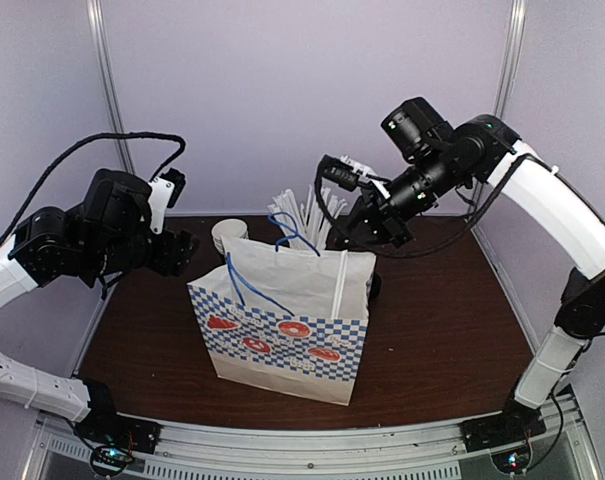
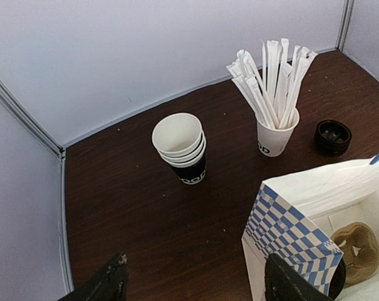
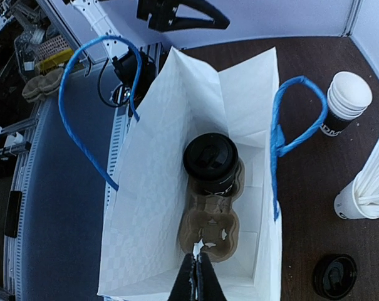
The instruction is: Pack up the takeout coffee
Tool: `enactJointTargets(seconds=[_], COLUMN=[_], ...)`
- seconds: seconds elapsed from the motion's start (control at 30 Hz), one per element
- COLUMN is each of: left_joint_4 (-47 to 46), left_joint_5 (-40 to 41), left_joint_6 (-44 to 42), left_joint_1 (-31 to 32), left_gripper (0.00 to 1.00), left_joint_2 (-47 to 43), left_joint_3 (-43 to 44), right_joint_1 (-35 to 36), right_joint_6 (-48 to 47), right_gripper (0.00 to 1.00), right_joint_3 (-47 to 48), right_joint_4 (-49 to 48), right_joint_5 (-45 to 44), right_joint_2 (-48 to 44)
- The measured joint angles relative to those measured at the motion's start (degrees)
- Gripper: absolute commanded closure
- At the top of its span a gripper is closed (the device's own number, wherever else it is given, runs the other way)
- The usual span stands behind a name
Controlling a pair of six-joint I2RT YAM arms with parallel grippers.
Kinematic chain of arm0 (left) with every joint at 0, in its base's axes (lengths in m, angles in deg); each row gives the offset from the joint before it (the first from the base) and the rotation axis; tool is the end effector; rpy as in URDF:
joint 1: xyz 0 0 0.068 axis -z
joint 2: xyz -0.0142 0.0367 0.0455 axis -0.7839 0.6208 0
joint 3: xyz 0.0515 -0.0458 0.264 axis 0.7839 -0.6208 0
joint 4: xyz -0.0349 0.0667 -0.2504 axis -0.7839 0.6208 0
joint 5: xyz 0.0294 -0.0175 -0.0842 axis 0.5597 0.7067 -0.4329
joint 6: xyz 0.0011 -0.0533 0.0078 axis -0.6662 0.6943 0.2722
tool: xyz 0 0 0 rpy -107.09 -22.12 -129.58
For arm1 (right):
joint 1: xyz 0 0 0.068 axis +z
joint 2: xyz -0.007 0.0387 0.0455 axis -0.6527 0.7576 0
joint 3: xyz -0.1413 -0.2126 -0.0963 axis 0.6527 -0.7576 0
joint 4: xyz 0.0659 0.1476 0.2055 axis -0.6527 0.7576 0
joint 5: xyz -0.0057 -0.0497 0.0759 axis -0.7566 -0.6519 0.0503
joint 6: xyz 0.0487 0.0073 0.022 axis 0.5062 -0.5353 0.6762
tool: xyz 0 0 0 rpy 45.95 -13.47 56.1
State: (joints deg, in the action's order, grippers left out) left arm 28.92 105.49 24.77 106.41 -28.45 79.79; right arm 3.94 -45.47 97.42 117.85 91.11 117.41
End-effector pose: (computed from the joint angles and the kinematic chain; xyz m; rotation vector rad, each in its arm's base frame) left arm 0.1327 -0.1544 0.3898 0.3029 2.0722 -0.1591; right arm 0.2092 0.2414 0.4420 -1.6180 1.7938 1.1021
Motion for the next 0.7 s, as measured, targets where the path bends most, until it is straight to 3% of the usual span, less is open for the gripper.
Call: enactJointTargets(seconds=[0.07, 0.13, 0.2, 0.47, 0.7], left_joint_4=[0.3, 0.3, 0.3, 0.3, -0.8], left_joint_5=[0.4, 0.6, 0.8, 2.0, 5.6], left_joint_6=[0.0, -0.2, -0.4, -2.8, -7.5], left_joint_1=[0.0, 0.0, 0.0, 0.0, -0.3], left_gripper=[0.24, 0.24, 0.24, 0.21, 0.12], left_joint_2=[0.1, 0.3, 0.7, 3.5, 3.3], left_joint_3=[-0.3, -0.6, -0.6, -0.6, -0.6], right_joint_1=[1.1, 1.5, 1.6, 0.2, -13.1], right_joint_6=[-1.2, -2.2, -2.8, -3.3, -2.1], right_gripper=[0.90, 0.70, 0.61, 0.56, 0.55], right_joint_3=[0.1, 0.1, 0.3, 3.8, -2.9], right_joint_4=[1.7, 2.9, 3.7, 4.6, 2.1], right_joint_5=[-1.2, -1.9, -2.3, -2.5, 0.2], right_joint_2=[1.9, 3.0, 3.4, 2.8, -1.9])
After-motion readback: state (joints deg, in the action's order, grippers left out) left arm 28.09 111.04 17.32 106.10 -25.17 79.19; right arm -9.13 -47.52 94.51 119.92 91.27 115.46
